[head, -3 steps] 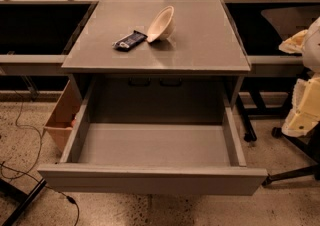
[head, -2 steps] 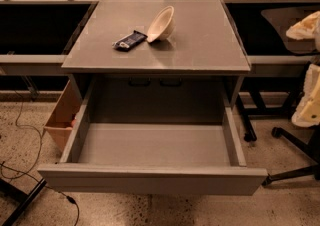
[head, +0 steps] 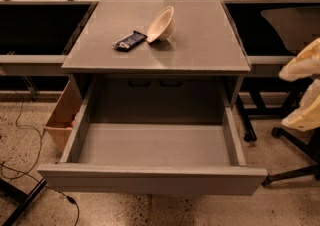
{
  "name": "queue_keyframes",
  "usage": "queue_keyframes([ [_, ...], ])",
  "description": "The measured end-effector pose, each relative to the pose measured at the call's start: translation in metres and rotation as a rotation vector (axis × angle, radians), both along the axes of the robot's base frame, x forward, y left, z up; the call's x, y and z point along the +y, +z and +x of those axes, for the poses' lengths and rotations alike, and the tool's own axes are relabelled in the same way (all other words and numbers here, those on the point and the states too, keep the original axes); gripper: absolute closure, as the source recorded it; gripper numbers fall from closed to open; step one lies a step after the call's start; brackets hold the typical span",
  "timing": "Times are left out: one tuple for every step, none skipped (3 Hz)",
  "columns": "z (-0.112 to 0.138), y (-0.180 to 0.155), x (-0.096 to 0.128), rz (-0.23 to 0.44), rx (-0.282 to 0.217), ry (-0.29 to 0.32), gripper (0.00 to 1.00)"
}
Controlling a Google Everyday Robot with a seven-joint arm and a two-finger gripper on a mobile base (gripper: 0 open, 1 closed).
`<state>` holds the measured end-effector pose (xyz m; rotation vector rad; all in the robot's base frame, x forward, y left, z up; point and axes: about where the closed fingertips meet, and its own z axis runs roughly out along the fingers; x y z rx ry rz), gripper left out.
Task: Close top drawer
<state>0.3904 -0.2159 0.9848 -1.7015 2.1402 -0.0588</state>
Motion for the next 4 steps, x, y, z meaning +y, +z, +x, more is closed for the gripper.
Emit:
queue_keyframes([
  [-0.006, -0.065, 0.008, 0.052, 0.064, 0.006, 0.64],
  [-0.010, -0.154, 0.012, 0.117, 0.171, -0.001, 0.95],
  [-0.019, -0.200, 0.011, 0.160, 0.239, -0.005, 1.00],
  [-0.035, -0.242, 0.016, 0.204, 0.296, -0.008, 1.00],
])
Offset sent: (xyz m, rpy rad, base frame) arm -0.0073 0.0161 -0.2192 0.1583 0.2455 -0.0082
